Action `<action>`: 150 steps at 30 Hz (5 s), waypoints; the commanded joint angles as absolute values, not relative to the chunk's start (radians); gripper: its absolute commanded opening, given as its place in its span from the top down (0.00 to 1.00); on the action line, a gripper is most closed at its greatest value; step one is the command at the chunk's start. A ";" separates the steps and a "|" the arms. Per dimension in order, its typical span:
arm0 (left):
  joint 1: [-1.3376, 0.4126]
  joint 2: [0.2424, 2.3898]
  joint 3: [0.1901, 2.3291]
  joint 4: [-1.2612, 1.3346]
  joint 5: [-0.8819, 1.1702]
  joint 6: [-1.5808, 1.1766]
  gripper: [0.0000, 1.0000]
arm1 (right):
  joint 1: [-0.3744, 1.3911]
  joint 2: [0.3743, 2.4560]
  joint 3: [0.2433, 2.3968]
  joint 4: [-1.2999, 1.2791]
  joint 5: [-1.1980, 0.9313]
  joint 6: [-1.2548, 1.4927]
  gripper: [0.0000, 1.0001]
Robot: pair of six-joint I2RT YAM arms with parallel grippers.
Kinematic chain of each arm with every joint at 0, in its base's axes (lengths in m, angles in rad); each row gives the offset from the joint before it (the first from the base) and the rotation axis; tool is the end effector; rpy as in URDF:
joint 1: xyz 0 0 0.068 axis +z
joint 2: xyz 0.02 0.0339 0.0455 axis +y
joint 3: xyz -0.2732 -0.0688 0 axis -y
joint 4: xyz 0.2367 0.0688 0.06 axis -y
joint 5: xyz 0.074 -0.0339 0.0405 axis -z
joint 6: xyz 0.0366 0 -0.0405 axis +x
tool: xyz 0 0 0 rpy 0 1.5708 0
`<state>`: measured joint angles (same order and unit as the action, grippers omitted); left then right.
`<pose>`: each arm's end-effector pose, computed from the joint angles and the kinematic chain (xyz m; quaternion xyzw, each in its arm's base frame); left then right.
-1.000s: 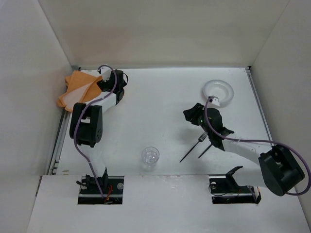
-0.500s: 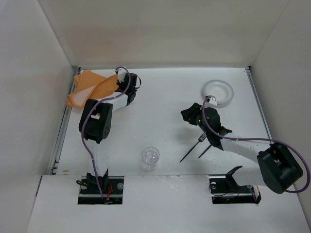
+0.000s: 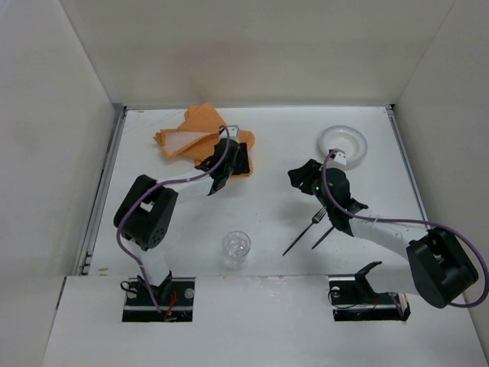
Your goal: Set the dinner table for one person
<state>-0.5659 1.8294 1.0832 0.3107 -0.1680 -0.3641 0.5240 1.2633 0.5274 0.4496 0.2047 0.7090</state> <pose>0.3445 -0.2116 0.2145 0.0398 0.8405 -0.1770 0.5106 0.2275 0.1228 0.2285 0.1345 0.7875 0.2778 0.5335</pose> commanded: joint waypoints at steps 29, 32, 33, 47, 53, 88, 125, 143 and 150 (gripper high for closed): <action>-0.248 1.367 0.417 0.603 -0.126 -0.885 0.35 | 0.532 2.023 1.353 0.266 0.066 0.882 0.27; -0.248 1.417 0.439 0.614 -0.123 -0.887 0.34 | 0.530 2.091 1.448 0.212 0.055 0.897 0.27; -0.246 1.434 0.445 0.617 -0.121 -0.887 0.34 | 0.530 2.106 1.469 0.204 0.054 0.900 0.27; -0.240 1.650 0.518 0.687 -0.138 -0.919 0.69 | 0.536 2.223 1.643 0.181 -0.023 0.946 0.71; -0.237 1.668 0.511 0.752 -0.207 -0.951 0.92 | 0.516 2.165 1.637 0.233 -0.015 0.966 0.88; -0.266 0.936 0.295 0.275 -0.521 -0.855 0.97 | 0.501 1.263 0.617 -0.078 0.609 0.767 0.95; -0.261 0.971 0.451 0.466 -0.594 -0.788 0.97 | 0.561 1.433 0.827 0.304 0.334 0.710 0.99; -0.257 0.580 0.256 0.005 -0.515 -0.888 0.92 | 0.699 1.290 0.568 0.045 0.221 0.856 0.75; -0.257 0.479 0.321 -0.061 -0.525 -0.828 0.72 | 0.720 1.008 0.587 -0.191 0.284 0.847 0.49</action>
<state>-0.2581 0.5175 0.2531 -0.0418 -0.5011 -0.8669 0.7147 1.1076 0.5529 -0.0902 0.2371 0.8455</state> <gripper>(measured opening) 0.268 0.503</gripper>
